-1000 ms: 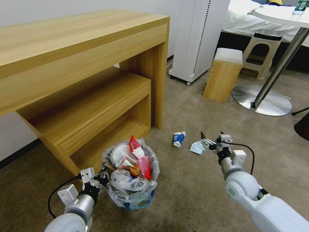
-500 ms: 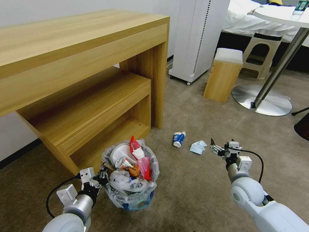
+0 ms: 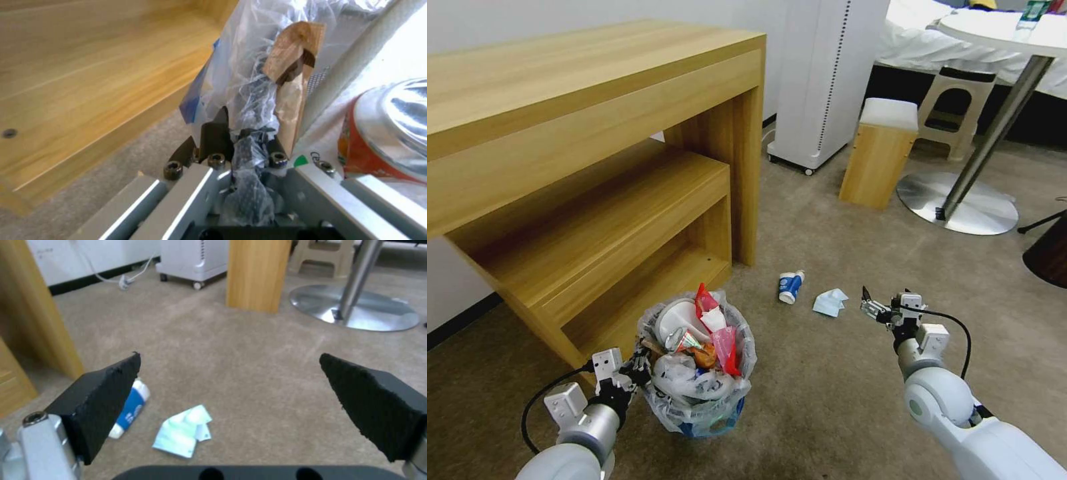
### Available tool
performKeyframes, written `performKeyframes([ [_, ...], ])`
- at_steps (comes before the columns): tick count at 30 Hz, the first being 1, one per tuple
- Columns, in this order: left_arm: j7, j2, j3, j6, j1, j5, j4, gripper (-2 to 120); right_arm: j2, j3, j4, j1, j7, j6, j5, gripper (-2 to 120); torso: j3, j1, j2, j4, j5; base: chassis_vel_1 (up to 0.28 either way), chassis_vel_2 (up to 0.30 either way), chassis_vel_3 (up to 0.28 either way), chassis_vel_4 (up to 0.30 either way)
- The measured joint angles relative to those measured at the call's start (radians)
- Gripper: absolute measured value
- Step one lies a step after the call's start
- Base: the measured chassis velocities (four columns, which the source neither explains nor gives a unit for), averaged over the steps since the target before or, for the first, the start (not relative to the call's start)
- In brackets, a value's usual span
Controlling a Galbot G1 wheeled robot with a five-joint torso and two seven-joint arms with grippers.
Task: Pick up the trash bin and place the garbage on the floor into it.
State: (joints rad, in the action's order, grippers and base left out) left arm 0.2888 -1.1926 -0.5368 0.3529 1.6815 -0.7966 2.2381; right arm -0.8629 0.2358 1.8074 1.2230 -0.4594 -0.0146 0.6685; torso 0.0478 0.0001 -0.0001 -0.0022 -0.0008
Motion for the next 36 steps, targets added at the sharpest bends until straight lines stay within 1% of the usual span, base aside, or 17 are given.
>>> performKeyframes([
  [5, -0.001, -0.005, 0.001, -0.001, 0.003, 0.001, 0.0, 1, -0.001, -0.003, -0.01, -0.002, 0.018, 0.032, -0.017, 100, 0.0, 0.0, 0.0, -0.0002, 0.0, -0.055, -0.051, -0.068, -0.055],
  [14, -0.004, -0.009, 0.0, -0.009, 0.006, 0.003, -0.001, 1, -0.004, -0.011, -0.016, -0.008, 0.037, 0.045, -0.028, 100, 0.0, 0.0, 0.0, -0.0003, 0.0, -0.011, -0.012, -0.01, -0.011],
  [18, -0.005, -0.008, -0.001, -0.009, 0.006, 0.002, 0.001, 1, -0.004, -0.013, -0.023, -0.013, 0.046, 0.059, -0.033, 100, 0.0, 0.0, 0.0, 0.0001, 0.0, 0.0, 0.0, 0.0, 0.0],
  [36, -0.004, -0.006, 0.001, 0.0, 0.018, 0.009, 0.009, 1, 0.002, -0.007, -0.016, -0.007, 0.06, 0.065, -0.032, 100, 0.0, 0.0, 0.0, 0.0, 0.0, -0.006, -0.009, -0.008, -0.007],
])
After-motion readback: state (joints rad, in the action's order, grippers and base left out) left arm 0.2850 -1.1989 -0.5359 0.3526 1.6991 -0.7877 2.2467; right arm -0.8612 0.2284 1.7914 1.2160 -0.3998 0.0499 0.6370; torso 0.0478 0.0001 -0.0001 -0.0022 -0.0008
